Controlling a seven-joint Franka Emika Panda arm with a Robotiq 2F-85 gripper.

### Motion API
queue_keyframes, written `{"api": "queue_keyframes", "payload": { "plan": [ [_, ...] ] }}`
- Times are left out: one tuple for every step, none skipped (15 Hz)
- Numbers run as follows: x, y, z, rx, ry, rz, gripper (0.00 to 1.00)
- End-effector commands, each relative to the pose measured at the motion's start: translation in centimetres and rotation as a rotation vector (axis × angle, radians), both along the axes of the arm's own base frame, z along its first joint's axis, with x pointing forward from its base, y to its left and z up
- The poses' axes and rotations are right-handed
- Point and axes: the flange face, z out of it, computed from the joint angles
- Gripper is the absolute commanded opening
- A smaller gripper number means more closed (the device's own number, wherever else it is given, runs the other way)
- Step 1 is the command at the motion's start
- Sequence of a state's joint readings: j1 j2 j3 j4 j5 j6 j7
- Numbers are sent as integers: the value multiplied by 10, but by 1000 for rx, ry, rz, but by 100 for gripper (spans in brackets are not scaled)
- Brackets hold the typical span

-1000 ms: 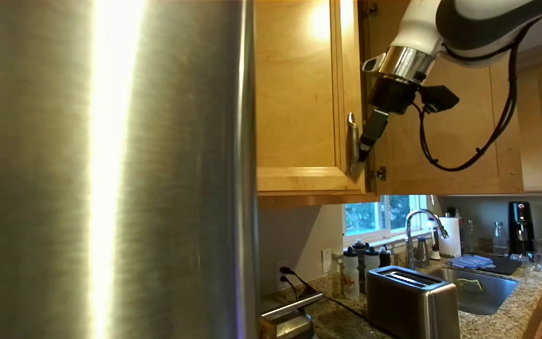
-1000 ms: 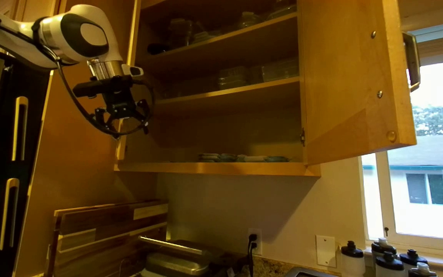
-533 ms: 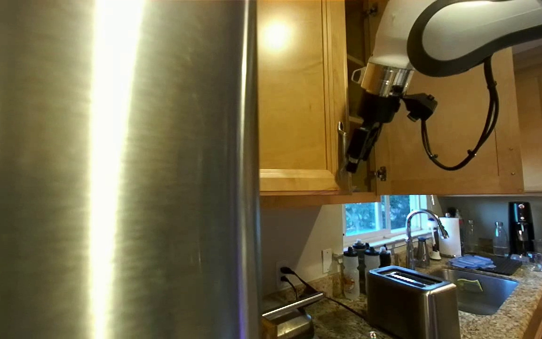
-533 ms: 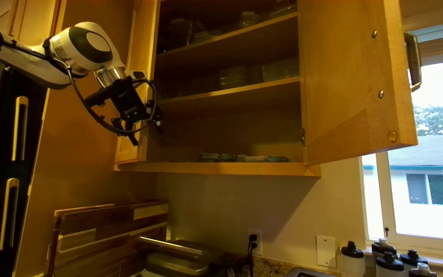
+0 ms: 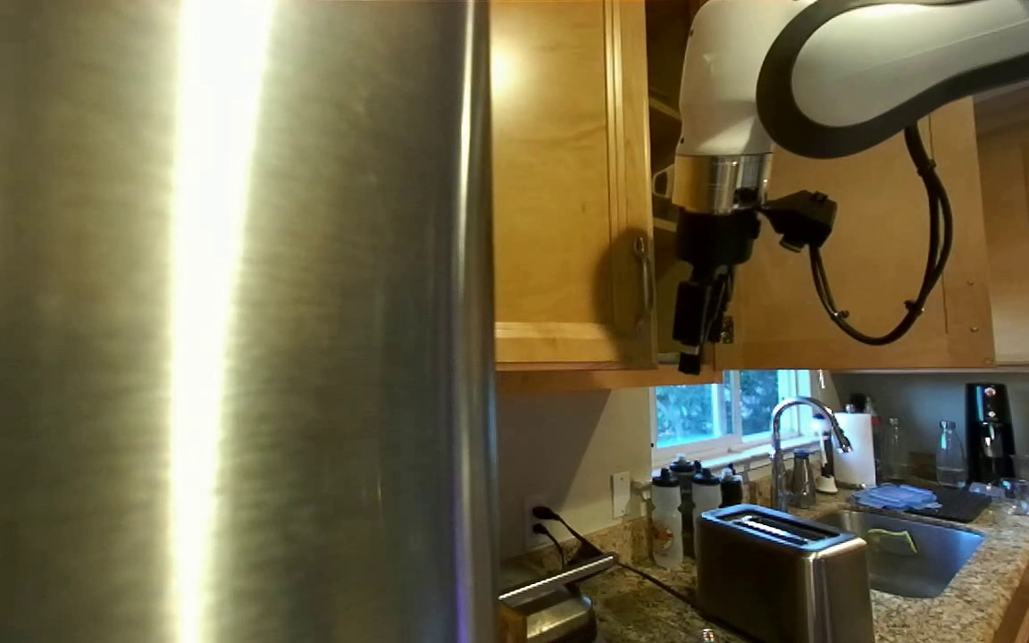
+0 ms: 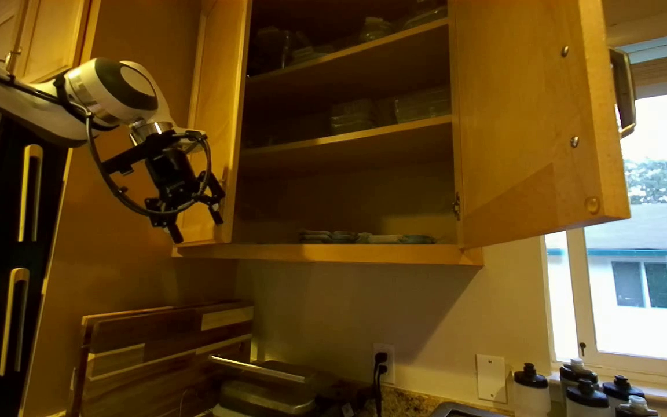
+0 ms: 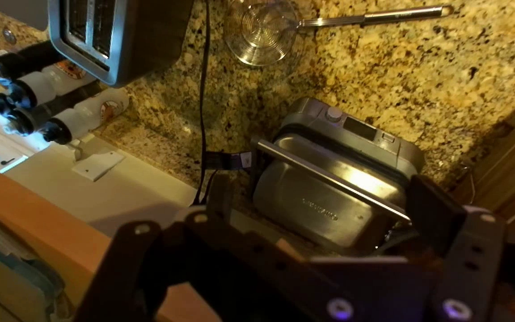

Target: Close the left and right cabinet doors respectively

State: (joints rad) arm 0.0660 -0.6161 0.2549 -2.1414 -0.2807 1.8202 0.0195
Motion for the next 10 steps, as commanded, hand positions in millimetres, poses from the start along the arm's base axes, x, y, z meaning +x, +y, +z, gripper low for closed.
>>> {"api": "queue_keyframes", "payload": {
  "plan": [
    [-7,12,-19,83,75,8,100],
    [-6,15,-25,123,93,15,100],
    [-5,18,-30,150,102,7,100],
    [-5,21,-33,175,106,6,100],
    [-4,24,-35,202,113,4,100],
    [-3,27,-35,232,111,4,100],
    [-3,30,-33,257,100,-10,96],
    [-3,34,-28,278,77,-25,74],
    [-4,36,-24,298,49,-37,71],
    [-4,39,-16,317,4,-63,69]
  ]
}}
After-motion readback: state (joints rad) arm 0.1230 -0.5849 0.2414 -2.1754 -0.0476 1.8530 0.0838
